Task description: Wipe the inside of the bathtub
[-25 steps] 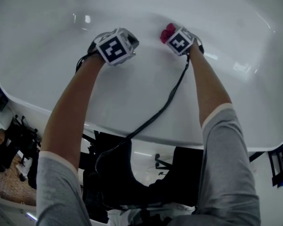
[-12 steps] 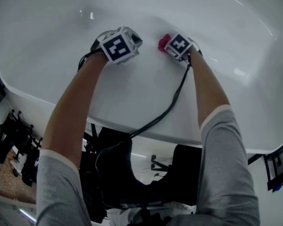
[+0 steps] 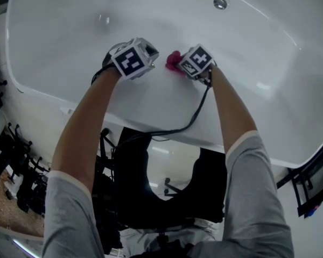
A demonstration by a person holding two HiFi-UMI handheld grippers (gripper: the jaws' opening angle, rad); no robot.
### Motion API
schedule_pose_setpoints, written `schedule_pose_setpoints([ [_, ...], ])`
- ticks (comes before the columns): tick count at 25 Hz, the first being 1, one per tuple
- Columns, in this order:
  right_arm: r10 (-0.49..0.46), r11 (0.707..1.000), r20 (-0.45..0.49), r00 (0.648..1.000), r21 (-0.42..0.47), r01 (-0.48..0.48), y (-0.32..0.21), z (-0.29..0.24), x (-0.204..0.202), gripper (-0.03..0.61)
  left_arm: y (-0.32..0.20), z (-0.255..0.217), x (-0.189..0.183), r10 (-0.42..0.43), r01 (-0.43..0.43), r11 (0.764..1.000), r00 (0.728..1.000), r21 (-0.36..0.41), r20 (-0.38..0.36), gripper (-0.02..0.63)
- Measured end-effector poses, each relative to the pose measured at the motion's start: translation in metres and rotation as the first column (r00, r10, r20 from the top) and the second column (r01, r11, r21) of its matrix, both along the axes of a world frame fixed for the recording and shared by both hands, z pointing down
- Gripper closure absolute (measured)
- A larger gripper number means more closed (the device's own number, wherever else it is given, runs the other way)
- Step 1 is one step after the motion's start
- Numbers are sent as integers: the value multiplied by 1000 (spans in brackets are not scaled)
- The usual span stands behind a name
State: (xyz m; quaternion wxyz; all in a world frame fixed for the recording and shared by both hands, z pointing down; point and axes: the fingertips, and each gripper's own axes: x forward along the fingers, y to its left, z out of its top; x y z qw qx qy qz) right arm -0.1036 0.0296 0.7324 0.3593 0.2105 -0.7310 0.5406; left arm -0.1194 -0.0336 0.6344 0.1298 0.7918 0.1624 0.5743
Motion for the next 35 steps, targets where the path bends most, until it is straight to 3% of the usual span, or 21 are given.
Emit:
schedule_pose_setpoints([
  [10, -14, 1000, 44, 999, 1, 14, 33, -89, 0, 486, 20, -75, 9, -120, 120, 993, 992, 2, -36, 609],
  [15, 1, 1000, 58, 998, 3, -1, 46, -126, 4, 486, 34, -110, 21, -199, 198, 980, 976, -18, -86, 609],
  [19, -7, 1000, 67, 998, 11, 7, 56, -163, 5, 486, 35, -141, 19, -256, 259, 966, 959, 13, -124, 609],
  [35, -36, 999, 85, 996, 16, 35, 63, -228, -26, 486, 14, -212, -10, -316, 332, 941, 932, 67, -176, 609],
])
